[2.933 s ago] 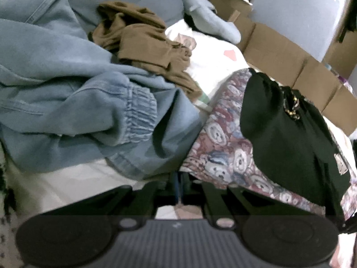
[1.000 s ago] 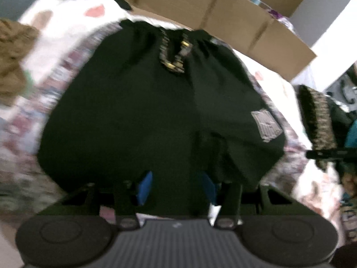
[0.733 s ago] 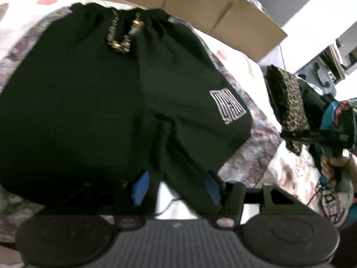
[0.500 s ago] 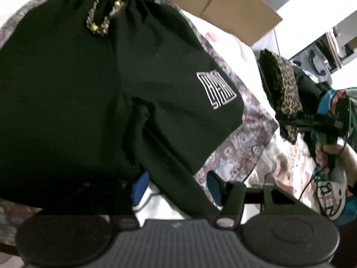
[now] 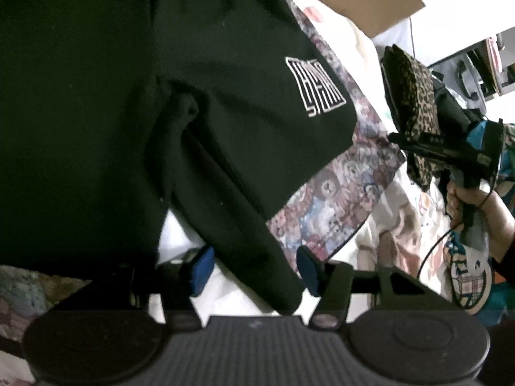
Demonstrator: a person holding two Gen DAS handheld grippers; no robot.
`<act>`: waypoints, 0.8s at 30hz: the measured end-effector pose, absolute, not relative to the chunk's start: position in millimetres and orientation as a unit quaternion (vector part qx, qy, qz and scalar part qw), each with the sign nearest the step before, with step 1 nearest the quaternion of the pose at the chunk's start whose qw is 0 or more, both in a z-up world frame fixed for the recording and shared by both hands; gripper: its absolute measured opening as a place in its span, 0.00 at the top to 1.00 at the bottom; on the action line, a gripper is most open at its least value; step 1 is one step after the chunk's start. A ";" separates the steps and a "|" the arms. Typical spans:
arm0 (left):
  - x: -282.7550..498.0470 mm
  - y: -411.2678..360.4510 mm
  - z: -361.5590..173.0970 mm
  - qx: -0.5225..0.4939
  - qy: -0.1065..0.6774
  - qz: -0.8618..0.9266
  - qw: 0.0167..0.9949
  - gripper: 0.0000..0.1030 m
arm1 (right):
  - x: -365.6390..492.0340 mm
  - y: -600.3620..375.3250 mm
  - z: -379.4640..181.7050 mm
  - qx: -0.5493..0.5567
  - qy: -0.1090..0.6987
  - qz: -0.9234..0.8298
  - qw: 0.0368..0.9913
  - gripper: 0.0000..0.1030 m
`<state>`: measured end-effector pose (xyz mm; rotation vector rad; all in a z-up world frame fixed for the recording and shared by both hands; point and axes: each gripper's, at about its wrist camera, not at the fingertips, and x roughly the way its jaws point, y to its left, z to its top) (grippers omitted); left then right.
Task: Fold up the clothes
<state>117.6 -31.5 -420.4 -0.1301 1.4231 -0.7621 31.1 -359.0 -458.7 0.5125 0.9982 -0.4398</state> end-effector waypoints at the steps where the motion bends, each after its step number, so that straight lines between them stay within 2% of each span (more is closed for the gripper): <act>1: 118.0 -31.7 -422.8 -0.062 0.640 -0.338 0.688 0.45 | 30.5 -357.0 -459.9 0.239 0.472 -0.207 0.823 0.74; 5: 119.8 -35.5 -430.1 -0.085 0.651 -0.335 0.676 0.48 | 26.3 -350.4 -463.8 0.232 0.480 -0.208 0.820 0.74; 7: 119.2 -38.5 -433.2 -0.088 0.655 -0.336 0.670 0.61 | 24.2 -347.1 -465.4 0.229 0.484 -0.207 0.819 0.74; 8: 118.7 -39.8 -435.5 -0.086 0.659 -0.338 0.667 0.82 | 23.1 -345.3 -466.2 0.227 0.485 -0.207 0.819 0.74; 9: 118.1 -40.1 -438.4 -0.084 0.663 -0.337 0.663 0.98 | 22.4 -344.2 -466.6 0.226 0.487 -0.207 0.818 0.74; 24: 115.7 -29.8 -440.3 -0.067 0.676 -0.315 0.663 0.99 | 15.1 -353.0 -456.2 0.256 0.469 -0.211 0.818 0.74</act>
